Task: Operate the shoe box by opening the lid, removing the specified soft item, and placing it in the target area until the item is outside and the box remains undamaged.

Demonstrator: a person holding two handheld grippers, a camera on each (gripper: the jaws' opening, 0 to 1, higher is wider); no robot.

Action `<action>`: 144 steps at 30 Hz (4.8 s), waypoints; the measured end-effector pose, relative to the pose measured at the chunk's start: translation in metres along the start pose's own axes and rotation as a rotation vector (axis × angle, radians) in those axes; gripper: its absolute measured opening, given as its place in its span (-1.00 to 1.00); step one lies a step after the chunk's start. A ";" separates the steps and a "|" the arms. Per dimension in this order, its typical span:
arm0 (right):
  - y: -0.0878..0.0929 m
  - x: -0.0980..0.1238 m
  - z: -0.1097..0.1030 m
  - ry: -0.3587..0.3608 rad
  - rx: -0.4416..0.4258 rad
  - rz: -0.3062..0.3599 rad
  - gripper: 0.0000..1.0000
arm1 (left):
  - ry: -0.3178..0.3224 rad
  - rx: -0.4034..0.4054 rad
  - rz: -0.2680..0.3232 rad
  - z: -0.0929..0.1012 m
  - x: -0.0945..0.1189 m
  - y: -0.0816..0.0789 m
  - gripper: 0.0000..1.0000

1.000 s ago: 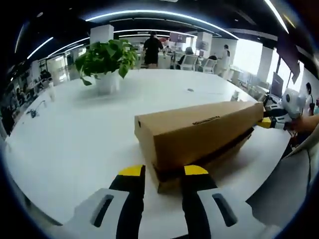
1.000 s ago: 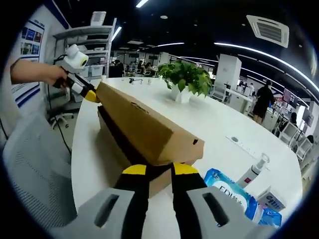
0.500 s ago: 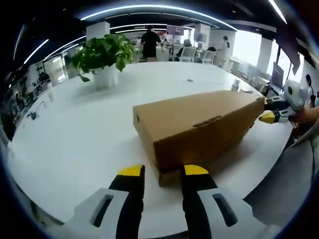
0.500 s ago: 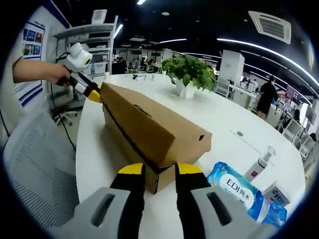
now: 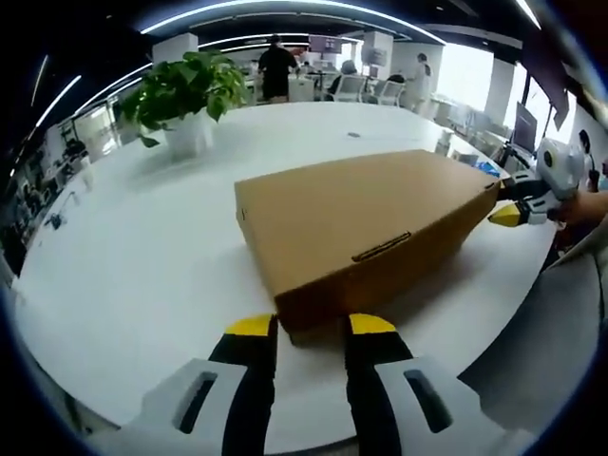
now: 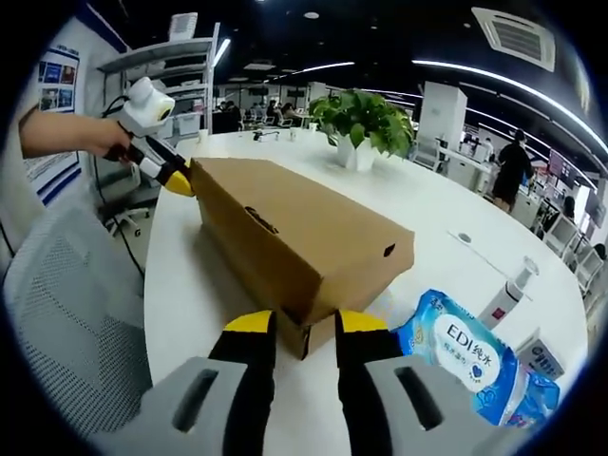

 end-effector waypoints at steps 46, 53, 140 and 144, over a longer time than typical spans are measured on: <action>0.001 -0.014 0.013 0.048 -0.130 -0.021 -0.63 | 0.029 -0.082 -0.045 -0.015 -0.028 -0.019 -0.48; -0.001 -0.019 0.027 0.073 -0.146 -0.022 -0.63 | 0.047 -0.096 -0.055 -0.020 -0.043 -0.034 -0.48; 0.063 0.190 0.061 0.397 -0.343 0.066 0.72 | 0.113 -0.102 0.302 0.098 0.044 -0.050 0.84; 0.064 0.194 0.052 0.400 -0.360 0.062 0.82 | 0.127 -0.091 0.297 0.103 0.048 -0.044 0.97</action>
Point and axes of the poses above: the point that each gripper's makers call its tool centre point, and the gripper's own axes: x roughly backward along the fingers, z roughly to its right, y roughly out of its underside, the point moved 6 cm from there along x, roughly backward along the fingers, and after that the axes turned 1 degree about z, right-handed, at the moved point
